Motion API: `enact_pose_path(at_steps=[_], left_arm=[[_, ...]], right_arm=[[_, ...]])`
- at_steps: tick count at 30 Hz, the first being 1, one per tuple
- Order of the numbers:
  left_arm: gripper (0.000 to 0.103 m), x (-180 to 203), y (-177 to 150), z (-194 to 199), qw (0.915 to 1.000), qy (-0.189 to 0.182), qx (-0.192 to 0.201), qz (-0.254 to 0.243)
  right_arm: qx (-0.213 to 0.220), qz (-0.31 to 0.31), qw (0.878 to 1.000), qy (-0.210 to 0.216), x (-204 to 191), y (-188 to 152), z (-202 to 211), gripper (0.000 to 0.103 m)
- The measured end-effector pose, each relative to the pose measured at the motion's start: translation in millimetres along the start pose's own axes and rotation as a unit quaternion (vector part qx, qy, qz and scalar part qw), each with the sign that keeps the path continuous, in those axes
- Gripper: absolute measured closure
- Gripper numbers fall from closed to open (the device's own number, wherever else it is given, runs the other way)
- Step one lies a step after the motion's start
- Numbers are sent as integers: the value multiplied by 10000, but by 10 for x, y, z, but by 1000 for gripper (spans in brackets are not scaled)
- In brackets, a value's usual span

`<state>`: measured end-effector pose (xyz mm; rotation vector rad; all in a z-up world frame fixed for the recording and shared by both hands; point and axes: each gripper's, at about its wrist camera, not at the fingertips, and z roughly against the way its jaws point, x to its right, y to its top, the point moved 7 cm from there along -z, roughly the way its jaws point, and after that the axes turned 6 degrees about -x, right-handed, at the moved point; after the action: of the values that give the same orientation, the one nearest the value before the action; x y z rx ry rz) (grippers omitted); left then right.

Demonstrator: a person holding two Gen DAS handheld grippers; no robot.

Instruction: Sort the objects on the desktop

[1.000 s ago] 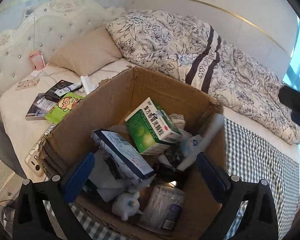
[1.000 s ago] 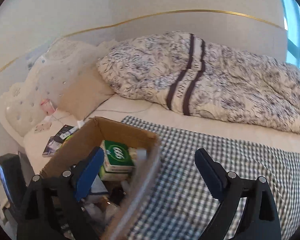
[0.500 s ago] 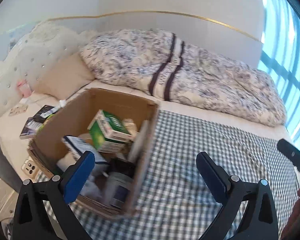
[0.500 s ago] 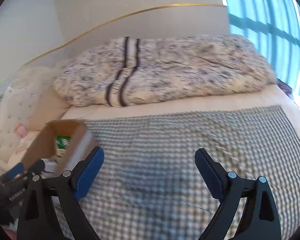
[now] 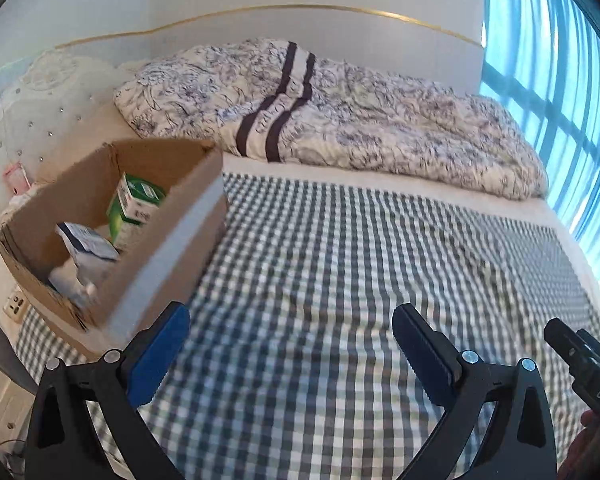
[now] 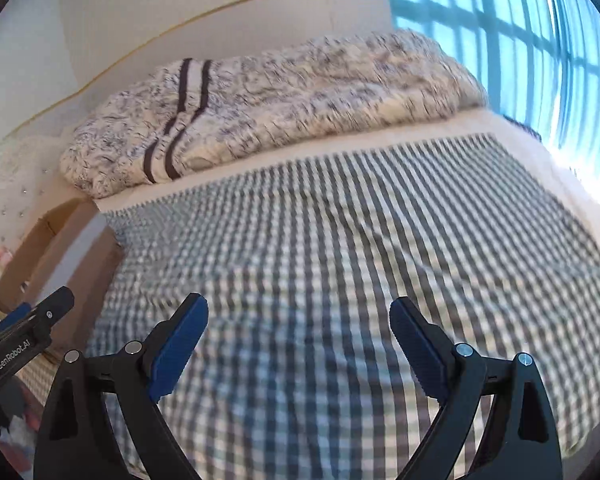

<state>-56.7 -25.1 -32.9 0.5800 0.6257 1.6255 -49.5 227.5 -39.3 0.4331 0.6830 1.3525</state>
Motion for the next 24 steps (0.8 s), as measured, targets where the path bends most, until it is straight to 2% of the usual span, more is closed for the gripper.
enact_pose_path(at_steps=[7,15,21,24], left_arm=[[0,136,-214,-399,9996,24,-250,-159],[0,303,-141,-964,9991,46,-302,-290],[0,394,-154,-1175,9982,-159,-539,-220],[0,484,-190,-1249,9971,-130,-618,-421]], right_arm=[[-366,-53,9991,-224,159,-242,-407,10],[-362,227,9965,-724,218,-70,-855,10],[-532,77,9975,-462,131,-69,-957,10],[-543,122,9971,-518,94,-87,-1020,10]])
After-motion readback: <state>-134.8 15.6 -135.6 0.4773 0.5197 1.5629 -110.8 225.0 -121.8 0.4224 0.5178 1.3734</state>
